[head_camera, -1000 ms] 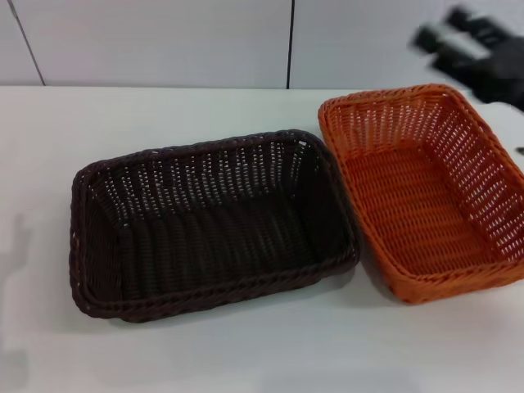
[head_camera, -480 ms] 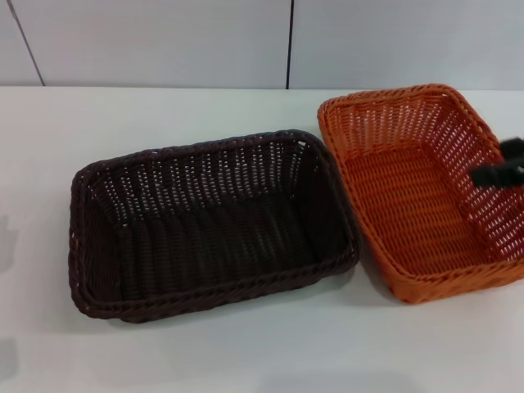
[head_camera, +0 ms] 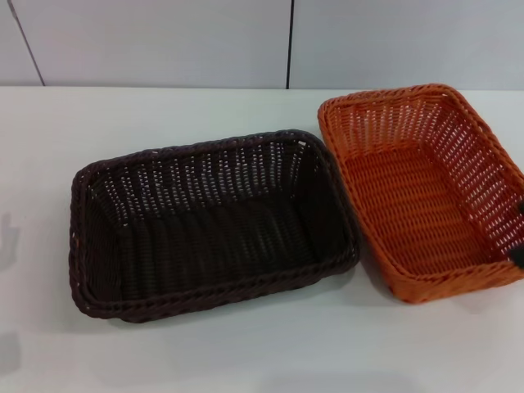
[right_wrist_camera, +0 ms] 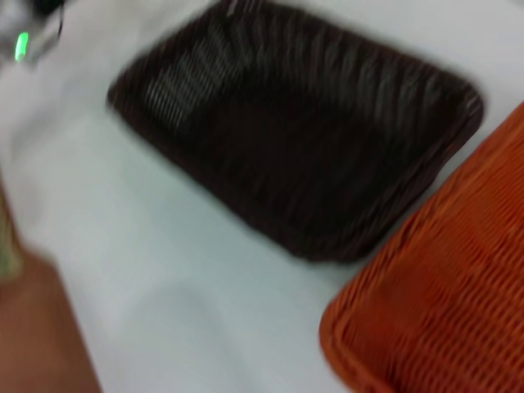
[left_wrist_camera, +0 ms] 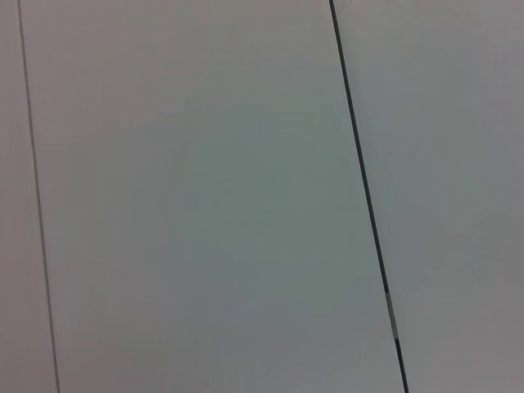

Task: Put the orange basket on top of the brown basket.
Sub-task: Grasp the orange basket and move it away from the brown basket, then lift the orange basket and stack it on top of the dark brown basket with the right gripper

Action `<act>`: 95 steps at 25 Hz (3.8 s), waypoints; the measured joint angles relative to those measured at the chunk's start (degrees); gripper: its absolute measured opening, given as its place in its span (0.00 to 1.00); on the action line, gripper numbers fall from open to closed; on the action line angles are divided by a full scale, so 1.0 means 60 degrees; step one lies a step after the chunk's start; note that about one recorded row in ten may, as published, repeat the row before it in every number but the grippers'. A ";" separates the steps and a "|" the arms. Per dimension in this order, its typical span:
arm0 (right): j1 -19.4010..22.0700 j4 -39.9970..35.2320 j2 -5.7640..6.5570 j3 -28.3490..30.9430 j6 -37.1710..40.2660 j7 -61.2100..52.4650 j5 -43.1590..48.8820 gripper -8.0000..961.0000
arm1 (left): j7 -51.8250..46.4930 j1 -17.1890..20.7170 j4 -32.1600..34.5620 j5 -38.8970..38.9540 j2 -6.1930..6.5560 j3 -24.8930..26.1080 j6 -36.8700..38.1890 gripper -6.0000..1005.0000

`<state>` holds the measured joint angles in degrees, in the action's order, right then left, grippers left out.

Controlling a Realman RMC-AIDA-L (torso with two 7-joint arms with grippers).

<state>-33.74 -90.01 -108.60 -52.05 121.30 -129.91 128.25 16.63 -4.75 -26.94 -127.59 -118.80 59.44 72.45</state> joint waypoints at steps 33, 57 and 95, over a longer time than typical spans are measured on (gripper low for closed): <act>-0.0178 0.1461 -0.1630 -0.2865 -0.3034 0.2240 0.3689 0.70 | 0.0012 0.0001 -0.0030 0.0537 0.0025 -0.0610 0.0010 0.80; 0.0040 0.0543 -0.1715 -0.3436 -0.3954 0.0497 0.4188 0.28 | 0.0012 -0.0004 0.0257 0.0480 0.0056 -0.0779 -0.0003 0.80; 0.1859 -0.4654 -0.1701 -0.7445 -0.5877 0.7633 0.3998 0.18 | -0.0737 0.0324 0.0207 0.0539 0.0014 -0.0732 0.0213 0.80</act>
<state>-22.59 -117.93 -118.81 -96.72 86.04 -84.11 152.24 12.20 -2.81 -25.70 -124.35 -118.71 55.05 73.73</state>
